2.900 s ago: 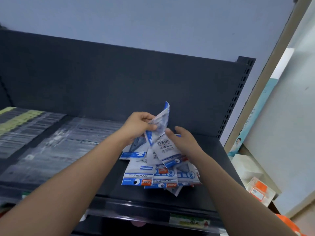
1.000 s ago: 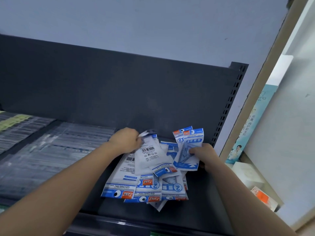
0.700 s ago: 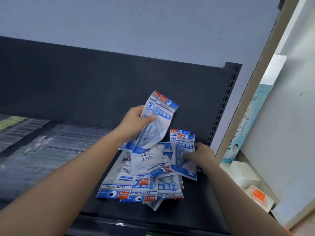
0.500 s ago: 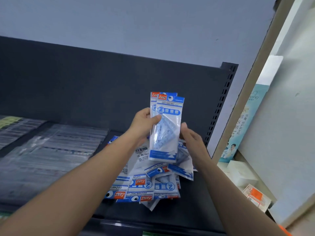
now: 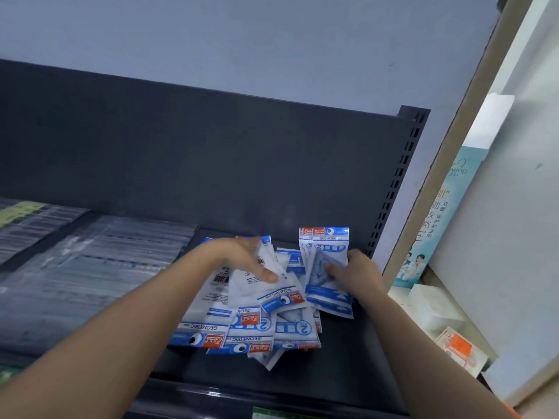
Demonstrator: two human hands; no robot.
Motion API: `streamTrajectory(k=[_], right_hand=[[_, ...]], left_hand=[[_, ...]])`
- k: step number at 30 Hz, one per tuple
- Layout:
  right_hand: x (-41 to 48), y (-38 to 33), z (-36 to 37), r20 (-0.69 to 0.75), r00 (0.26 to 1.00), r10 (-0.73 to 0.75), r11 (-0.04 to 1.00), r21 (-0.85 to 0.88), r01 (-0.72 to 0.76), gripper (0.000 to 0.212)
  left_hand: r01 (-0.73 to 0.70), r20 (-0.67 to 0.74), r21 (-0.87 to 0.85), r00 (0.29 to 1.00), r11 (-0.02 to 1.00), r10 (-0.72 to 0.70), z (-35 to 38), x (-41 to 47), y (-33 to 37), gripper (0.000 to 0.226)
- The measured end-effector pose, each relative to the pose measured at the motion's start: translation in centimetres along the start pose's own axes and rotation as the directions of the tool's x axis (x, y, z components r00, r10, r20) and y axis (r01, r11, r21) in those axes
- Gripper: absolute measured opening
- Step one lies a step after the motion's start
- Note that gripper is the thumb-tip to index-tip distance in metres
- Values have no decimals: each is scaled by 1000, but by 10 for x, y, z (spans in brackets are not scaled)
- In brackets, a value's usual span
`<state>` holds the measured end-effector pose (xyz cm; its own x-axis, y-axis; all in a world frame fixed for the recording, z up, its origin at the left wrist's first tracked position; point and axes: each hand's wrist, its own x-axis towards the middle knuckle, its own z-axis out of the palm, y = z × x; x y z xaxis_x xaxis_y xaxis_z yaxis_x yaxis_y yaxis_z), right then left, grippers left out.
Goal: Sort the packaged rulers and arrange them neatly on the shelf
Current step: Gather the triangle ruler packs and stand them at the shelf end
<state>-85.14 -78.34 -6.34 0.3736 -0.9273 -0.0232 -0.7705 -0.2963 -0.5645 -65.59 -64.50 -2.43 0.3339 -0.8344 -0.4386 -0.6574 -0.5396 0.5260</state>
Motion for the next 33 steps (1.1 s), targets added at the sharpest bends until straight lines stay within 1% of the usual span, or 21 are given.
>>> streamTrajectory(k=[3,4,5,6,7,8,9,10,11,13,14,15,17,18,20,22,25,28,29,31,33], right_hand=[[-6,-6,0,-131,987,-88,973,-226,57,54],[-10,-11,0,-177,972,-155,960,-258,106,53],[-13,-17,0,-184,955,-232,954,-235,187,49],[-17,-25,0,-142,942,-304,948,-139,285,43],[-21,-33,1,-38,931,-362,932,9,363,39],[-28,-40,3,118,904,-410,907,155,391,38],[-34,-46,5,275,850,-449,886,262,383,41],[-38,-51,6,400,791,-463,881,306,360,43],[-42,-55,6,475,742,-473,876,342,339,43],[-46,-61,3,521,724,-452,881,387,272,42],[-46,-62,1,540,720,-435,894,358,271,47],[-46,-64,1,561,712,-422,906,266,328,59],[-47,-67,3,581,691,-431,850,4,527,84],[-48,-69,7,554,693,-462,814,-45,579,86],[-45,-72,12,469,737,-486,843,30,537,71],[-40,-73,13,365,799,-477,878,146,457,47],[-31,-72,15,183,860,-475,870,245,428,20],[-30,-73,15,25,874,-485,822,354,445,2],[-30,-73,15,-8,884,-468,809,399,432,2],[-29,-74,12,-79,909,-410,787,472,396,13],[-25,-74,9,-129,943,-307,730,604,320,25]], left_hand=[[-44,8,-90,999,995,44,-3,5,-11,110],[-49,10,-96,999,994,51,-4,5,-13,107],[-57,-7,-87,998,995,56,-4,7,-14,103],[-63,-49,-66,997,996,60,-3,8,-15,99],[-65,-106,-36,993,997,61,-3,9,-15,95],[-62,-163,-3,985,998,61,-2,10,-17,89],[-57,-208,35,976,998,63,-1,11,-18,82],[-54,-242,79,968,995,72,-1,11,-20,76],[-50,-261,125,962,991,81,-1,11,-23,70],[-46,-281,195,954,980,101,-2,10,-28,61],[-52,-295,214,948,975,116,-2,9,-31,59],[-54,-317,230,940,972,127,-1,10,-35,59],[-63,-367,272,916,960,164,2,11,-40,56],[-76,-383,280,905,957,184,4,12,-43,50],[-151,-385,211,895,966,224,3,10,-47,31],[-220,-396,10,895,976,206,0,5,-48,24],[-307,-396,-306,902,901,173,-1,-3,-46,29],[-364,-375,-418,904,832,207,0,-9,-46,37],[-384,-401,-427,892,819,210,0,-8,-47,33],[-429,-483,-460,856,777,187,-3,-3,-49,22],[-443,-547,-523,829,728,112,-6,0,-48,13]])
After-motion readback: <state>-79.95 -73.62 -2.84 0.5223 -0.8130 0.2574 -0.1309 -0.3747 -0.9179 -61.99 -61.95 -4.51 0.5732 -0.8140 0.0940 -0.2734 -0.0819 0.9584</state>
